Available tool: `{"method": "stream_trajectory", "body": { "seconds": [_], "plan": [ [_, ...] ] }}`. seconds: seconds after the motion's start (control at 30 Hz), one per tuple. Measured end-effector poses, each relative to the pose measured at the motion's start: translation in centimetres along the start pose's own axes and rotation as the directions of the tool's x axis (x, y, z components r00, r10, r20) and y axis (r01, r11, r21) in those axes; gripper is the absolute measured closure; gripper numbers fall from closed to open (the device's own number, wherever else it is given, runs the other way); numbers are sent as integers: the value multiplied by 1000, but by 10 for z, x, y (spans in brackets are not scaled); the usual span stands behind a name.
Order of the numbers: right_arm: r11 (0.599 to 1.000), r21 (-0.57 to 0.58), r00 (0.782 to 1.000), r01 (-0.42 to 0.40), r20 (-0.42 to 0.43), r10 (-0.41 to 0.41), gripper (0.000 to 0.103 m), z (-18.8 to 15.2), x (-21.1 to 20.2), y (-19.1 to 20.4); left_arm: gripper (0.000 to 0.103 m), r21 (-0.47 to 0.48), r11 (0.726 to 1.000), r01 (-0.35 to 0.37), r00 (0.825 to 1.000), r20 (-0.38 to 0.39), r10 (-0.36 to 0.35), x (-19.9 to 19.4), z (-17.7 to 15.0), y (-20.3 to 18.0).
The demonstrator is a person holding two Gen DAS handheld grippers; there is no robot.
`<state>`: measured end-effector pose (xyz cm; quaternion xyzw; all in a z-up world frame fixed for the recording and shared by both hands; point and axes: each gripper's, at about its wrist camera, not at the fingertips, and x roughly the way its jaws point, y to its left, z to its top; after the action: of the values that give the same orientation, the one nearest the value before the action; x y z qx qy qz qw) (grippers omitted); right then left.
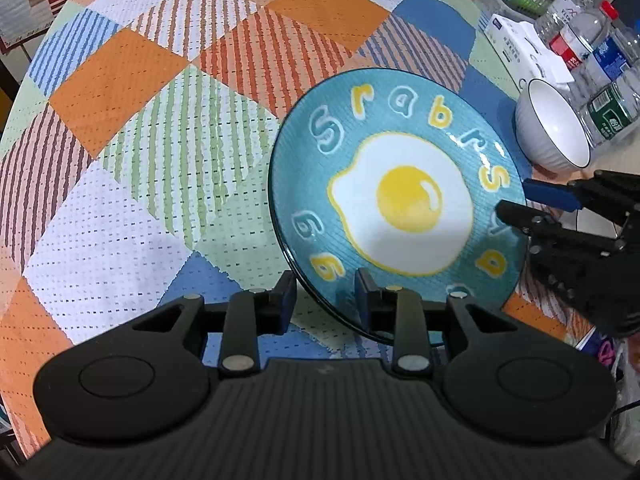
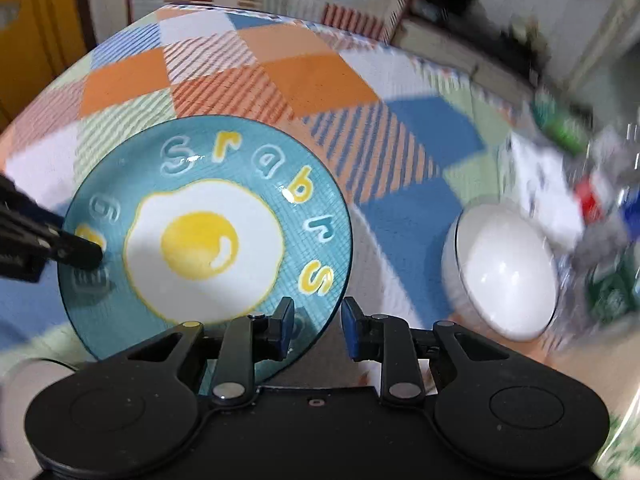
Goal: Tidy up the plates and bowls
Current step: 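Lower the egg plate onto the white plate stack, open both grippers, then move both grippers toward the white bowl beside the plate stack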
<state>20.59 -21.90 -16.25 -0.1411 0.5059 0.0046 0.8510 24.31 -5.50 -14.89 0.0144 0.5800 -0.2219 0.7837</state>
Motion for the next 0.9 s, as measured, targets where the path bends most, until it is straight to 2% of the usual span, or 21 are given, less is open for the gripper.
{"method": "stream_trajectory", "body": {
  "seconds": [0.07, 0.2, 0.33, 0.43, 0.67, 0.9],
  "plan": [
    [1000, 13, 1000, -10, 21, 9, 69, -1, -2, -2, 74, -7, 1000, 9, 1000, 1, -9, -3, -2, 0],
    [991, 98, 992, -89, 97, 79, 71, -6, -21, -18, 74, 3, 1000, 26, 1000, 15, -26, -16, -8, -2],
    [984, 113, 972, -140, 203, 115, 71, -15, -55, -27, 74, 30, 998, 51, 998, 38, -52, -38, -15, -13],
    [980, 110, 960, -164, 248, 133, 70, -21, -74, -30, 74, 60, 996, 59, 996, 57, -62, -55, -20, -22],
    [973, 92, 939, -211, 295, 176, 68, -38, -100, -34, 72, 106, 993, 59, 995, 69, -67, -85, -32, -39],
    [975, 59, 941, -212, 282, 188, 67, -59, -111, -27, 70, 152, 987, 57, 996, 64, -68, -102, -49, -51]
  ]
}}
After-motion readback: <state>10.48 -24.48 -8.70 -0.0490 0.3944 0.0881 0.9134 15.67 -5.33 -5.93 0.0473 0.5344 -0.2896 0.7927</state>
